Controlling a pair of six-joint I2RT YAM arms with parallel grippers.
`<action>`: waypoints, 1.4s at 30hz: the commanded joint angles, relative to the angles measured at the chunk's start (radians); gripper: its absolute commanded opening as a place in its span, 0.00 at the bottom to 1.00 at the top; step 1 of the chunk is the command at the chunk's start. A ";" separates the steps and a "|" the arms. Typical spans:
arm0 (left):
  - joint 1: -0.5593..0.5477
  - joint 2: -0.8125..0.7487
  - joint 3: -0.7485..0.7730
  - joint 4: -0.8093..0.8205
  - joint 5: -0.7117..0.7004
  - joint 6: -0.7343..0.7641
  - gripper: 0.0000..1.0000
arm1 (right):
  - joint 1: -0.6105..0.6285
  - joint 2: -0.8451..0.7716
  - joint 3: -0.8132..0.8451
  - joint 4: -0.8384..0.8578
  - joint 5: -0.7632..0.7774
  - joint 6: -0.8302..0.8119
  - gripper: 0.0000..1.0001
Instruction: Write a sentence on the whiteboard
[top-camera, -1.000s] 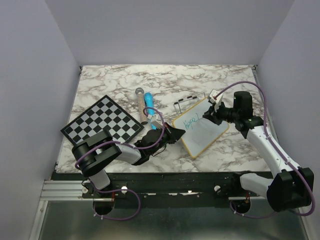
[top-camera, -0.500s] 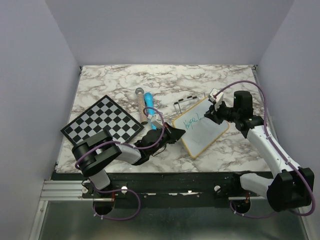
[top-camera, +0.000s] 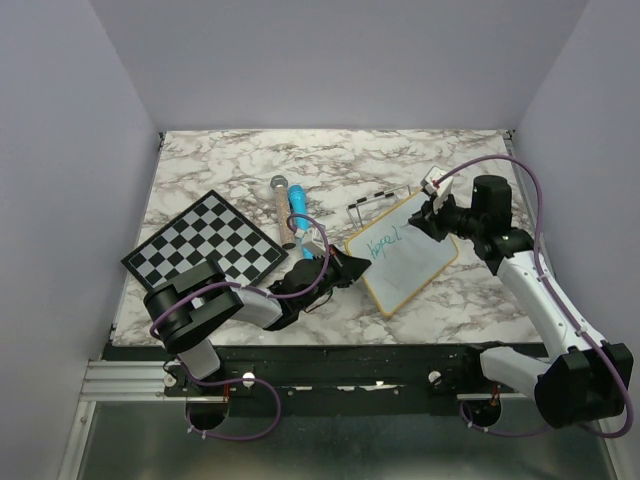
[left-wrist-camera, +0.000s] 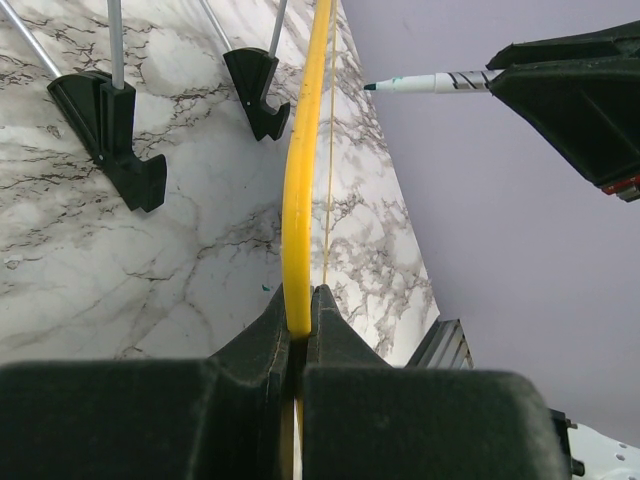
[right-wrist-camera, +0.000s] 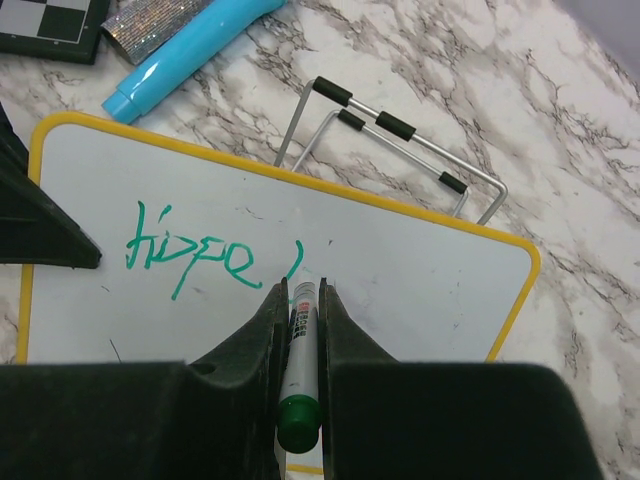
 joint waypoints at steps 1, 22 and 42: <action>-0.005 0.009 -0.014 -0.001 0.036 0.032 0.00 | -0.007 -0.001 -0.001 0.037 0.004 0.022 0.01; -0.005 0.017 -0.013 0.005 0.039 0.031 0.00 | -0.010 0.074 -0.004 0.074 0.015 0.013 0.00; -0.003 0.020 -0.021 0.013 0.036 0.028 0.00 | -0.010 0.018 -0.026 0.042 0.015 0.016 0.01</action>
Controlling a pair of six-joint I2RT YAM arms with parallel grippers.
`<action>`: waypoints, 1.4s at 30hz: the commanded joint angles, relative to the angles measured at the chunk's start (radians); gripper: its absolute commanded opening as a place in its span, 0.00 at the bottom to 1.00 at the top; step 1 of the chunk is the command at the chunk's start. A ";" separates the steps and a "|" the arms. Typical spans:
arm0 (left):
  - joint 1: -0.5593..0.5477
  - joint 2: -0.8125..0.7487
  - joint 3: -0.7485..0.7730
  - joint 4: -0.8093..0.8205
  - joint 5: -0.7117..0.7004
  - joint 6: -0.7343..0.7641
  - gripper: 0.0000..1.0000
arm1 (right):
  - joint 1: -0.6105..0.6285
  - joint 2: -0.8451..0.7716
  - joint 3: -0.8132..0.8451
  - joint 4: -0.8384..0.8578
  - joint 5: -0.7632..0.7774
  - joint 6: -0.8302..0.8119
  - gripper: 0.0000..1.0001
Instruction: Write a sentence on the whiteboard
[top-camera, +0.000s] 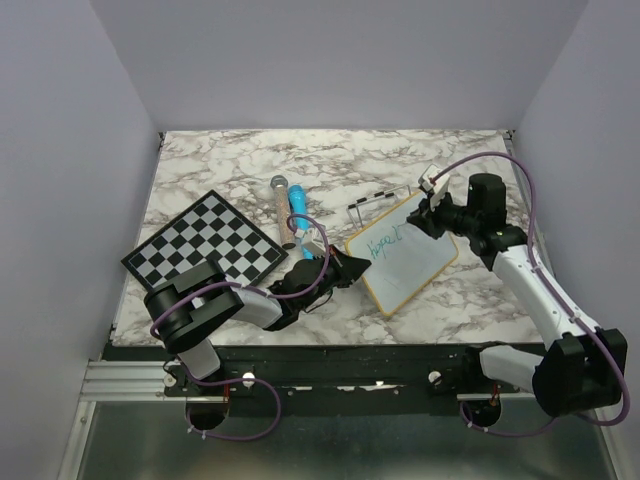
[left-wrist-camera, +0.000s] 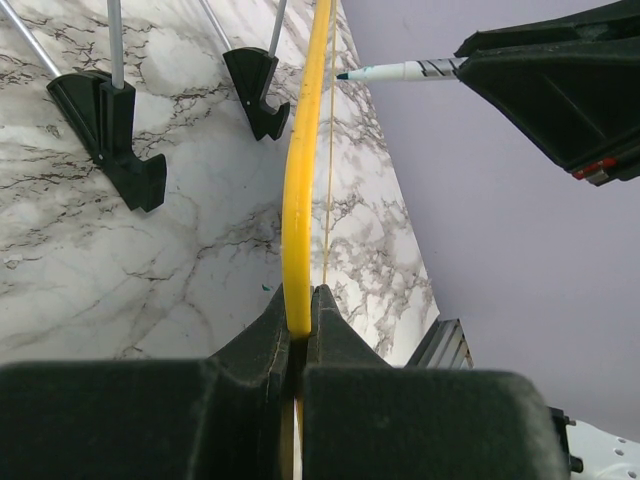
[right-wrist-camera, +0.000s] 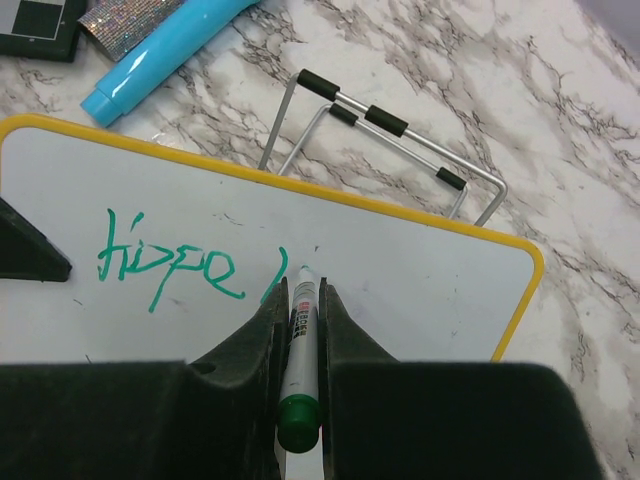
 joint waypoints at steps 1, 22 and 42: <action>-0.003 0.018 -0.020 0.011 0.036 0.028 0.00 | -0.007 -0.055 -0.025 -0.019 0.002 0.001 0.00; -0.003 0.020 -0.014 0.009 0.041 0.030 0.00 | -0.007 0.017 -0.022 -0.053 -0.005 -0.013 0.00; 0.000 0.021 -0.013 0.011 0.042 0.031 0.00 | -0.005 0.000 -0.030 -0.111 -0.023 -0.061 0.01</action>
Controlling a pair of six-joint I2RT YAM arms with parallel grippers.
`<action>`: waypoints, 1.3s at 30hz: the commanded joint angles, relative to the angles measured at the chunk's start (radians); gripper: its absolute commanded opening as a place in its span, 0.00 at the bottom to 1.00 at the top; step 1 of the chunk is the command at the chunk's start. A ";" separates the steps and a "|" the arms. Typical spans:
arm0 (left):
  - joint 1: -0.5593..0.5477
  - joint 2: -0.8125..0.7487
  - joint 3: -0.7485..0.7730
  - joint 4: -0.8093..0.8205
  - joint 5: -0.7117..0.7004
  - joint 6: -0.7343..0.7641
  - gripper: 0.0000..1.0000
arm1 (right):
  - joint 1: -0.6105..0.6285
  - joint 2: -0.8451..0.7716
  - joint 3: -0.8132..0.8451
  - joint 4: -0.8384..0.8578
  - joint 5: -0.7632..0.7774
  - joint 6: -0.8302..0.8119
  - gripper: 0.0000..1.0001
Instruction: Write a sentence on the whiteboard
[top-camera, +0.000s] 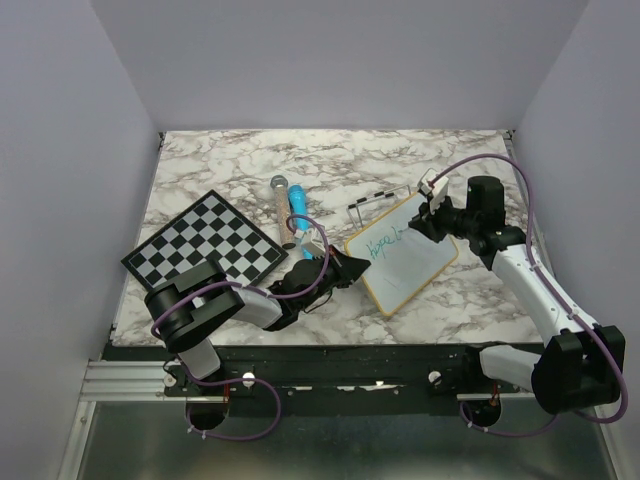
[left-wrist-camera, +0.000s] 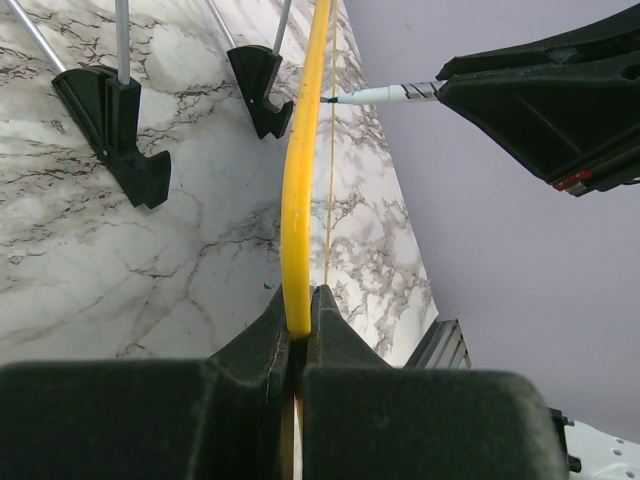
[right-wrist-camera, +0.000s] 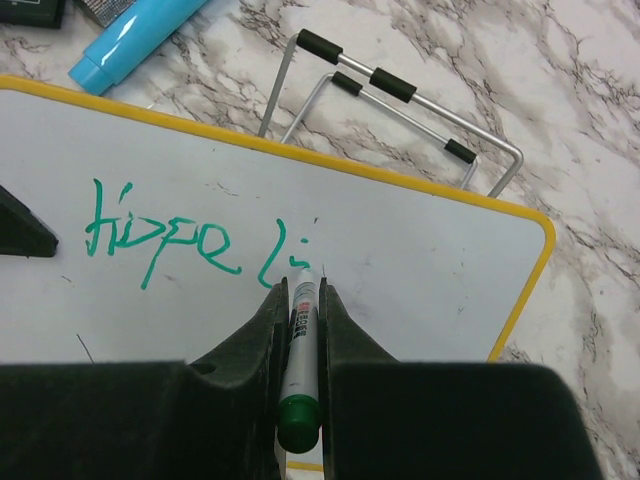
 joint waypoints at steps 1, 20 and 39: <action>-0.002 0.019 -0.008 0.005 0.041 0.042 0.00 | -0.001 -0.010 -0.013 -0.090 -0.040 -0.050 0.01; -0.002 0.017 -0.012 0.012 0.045 0.039 0.00 | -0.002 -0.034 0.004 -0.010 0.097 0.024 0.01; -0.002 0.019 -0.024 0.028 0.048 0.040 0.00 | -0.093 -0.097 -0.019 0.005 -0.052 0.060 0.01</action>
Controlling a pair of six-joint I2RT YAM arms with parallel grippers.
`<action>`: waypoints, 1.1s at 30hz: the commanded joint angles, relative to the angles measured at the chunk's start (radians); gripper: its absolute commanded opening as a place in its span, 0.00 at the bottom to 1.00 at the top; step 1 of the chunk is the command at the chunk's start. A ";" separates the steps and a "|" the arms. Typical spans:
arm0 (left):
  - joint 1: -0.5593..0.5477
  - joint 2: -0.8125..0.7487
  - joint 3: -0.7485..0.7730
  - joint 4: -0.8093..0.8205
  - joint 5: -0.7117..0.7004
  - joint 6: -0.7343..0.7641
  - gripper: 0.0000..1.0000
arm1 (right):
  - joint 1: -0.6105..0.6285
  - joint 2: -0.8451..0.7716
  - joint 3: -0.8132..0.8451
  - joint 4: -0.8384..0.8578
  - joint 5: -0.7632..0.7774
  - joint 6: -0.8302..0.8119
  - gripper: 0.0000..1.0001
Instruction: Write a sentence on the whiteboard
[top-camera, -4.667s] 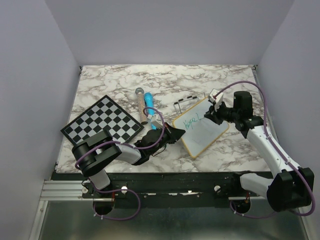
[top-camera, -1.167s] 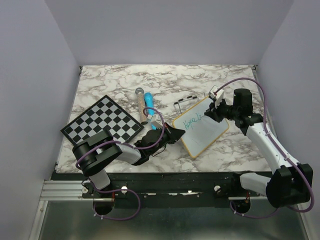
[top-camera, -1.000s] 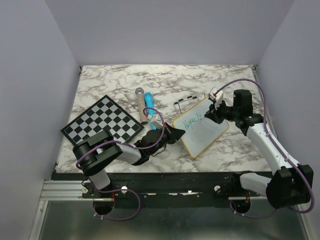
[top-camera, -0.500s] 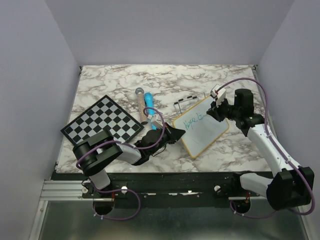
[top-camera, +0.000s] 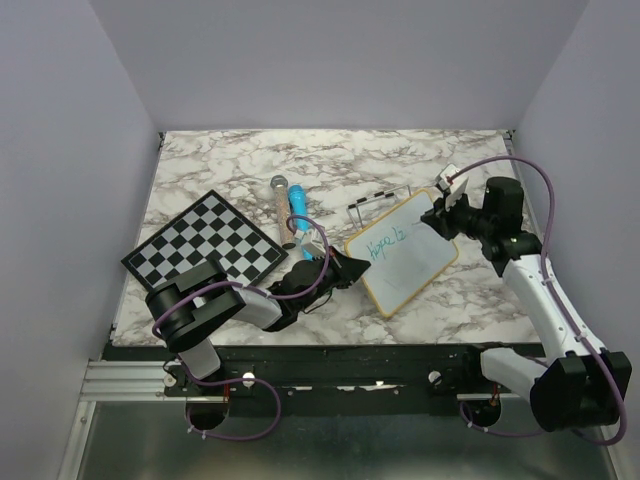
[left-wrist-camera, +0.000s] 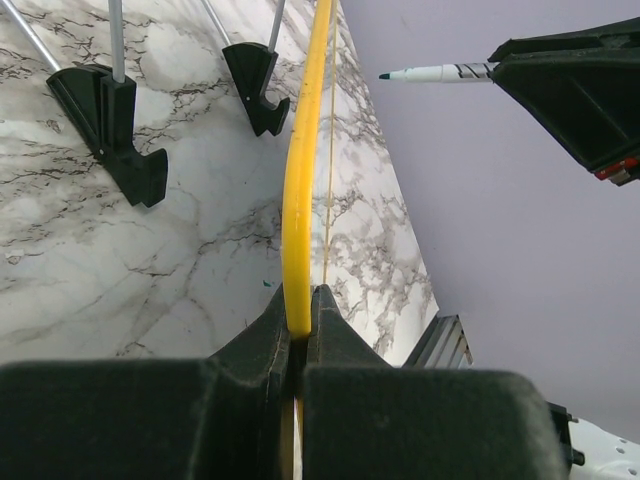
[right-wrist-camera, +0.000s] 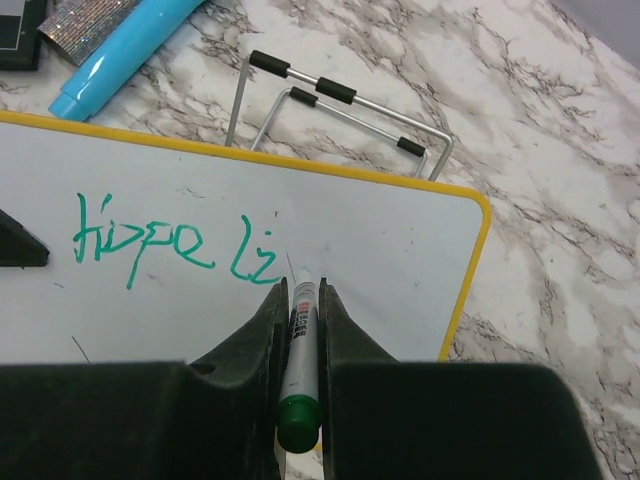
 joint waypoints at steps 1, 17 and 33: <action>-0.002 0.014 -0.016 0.008 0.041 0.029 0.00 | -0.030 0.001 -0.019 0.027 -0.067 0.017 0.01; -0.002 0.018 -0.010 0.012 0.046 0.023 0.00 | -0.057 0.068 -0.011 0.025 -0.156 0.005 0.00; -0.001 0.021 -0.005 0.016 0.052 0.017 0.00 | -0.059 0.119 -0.013 0.073 -0.114 0.040 0.00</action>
